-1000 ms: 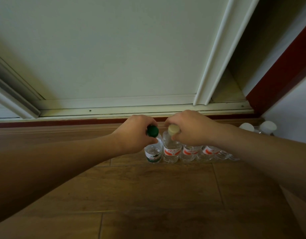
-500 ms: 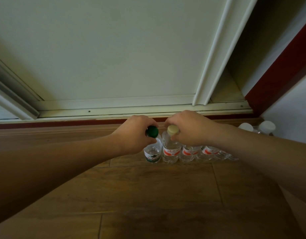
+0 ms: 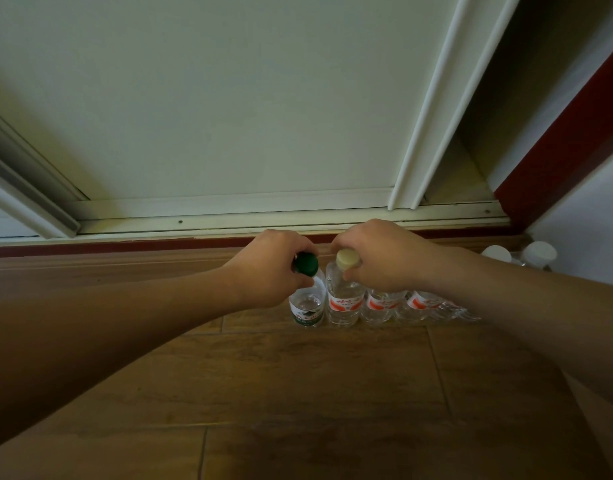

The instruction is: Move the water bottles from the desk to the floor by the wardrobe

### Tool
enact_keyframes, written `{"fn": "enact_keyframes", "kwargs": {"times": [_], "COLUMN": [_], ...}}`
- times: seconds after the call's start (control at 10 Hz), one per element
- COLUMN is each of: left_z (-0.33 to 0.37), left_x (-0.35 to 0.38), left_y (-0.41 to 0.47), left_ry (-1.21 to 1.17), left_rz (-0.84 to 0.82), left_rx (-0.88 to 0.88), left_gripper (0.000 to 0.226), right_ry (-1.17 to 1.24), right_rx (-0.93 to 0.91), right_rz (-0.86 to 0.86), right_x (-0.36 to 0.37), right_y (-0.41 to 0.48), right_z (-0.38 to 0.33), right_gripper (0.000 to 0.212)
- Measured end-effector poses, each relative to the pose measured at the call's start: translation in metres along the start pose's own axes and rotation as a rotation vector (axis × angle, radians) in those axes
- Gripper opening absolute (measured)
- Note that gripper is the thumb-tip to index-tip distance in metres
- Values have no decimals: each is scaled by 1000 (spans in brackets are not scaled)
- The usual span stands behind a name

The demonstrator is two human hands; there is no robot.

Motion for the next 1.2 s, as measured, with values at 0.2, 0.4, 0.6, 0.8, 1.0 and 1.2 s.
{"fn": "enact_keyframes", "kwargs": {"times": [0.2,0.4,0.6,0.8,1.0,1.2], "left_z": [2,1,1,1,1,1], "left_x": [0,1,0,4,2,0], "left_y": [0,0,0,-2,-3,-5], "left_ry": [4,-1,7,37,55,71], "left_rz": [2,-1,5,-30,-10,25], "left_rx": [15,5,14,7,10,18], "left_gripper": [40,44,47,56,63,68], "right_ry": [3,14,4,21,42,77], "right_rx": [2,2,-5,-23,-34,-37], "right_rz": [-3,-5,8,10,25,43], "right_x": [1,1,1,-2,-8,-10], "right_y": [0,1,0,-3,-9,-12], "right_z": [0,0,-1,-4,-6,-3], "right_gripper": [38,40,44,45,42,40]}}
Point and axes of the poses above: each hand's wrist, its own y-axis towards the middle knuckle, its own x-axis out of the palm, z = x × y, the point moved 8 cm from there along y, towards the middle knuckle, and after that the axes turned 3 degrees about -z, right-handed, at the moved point
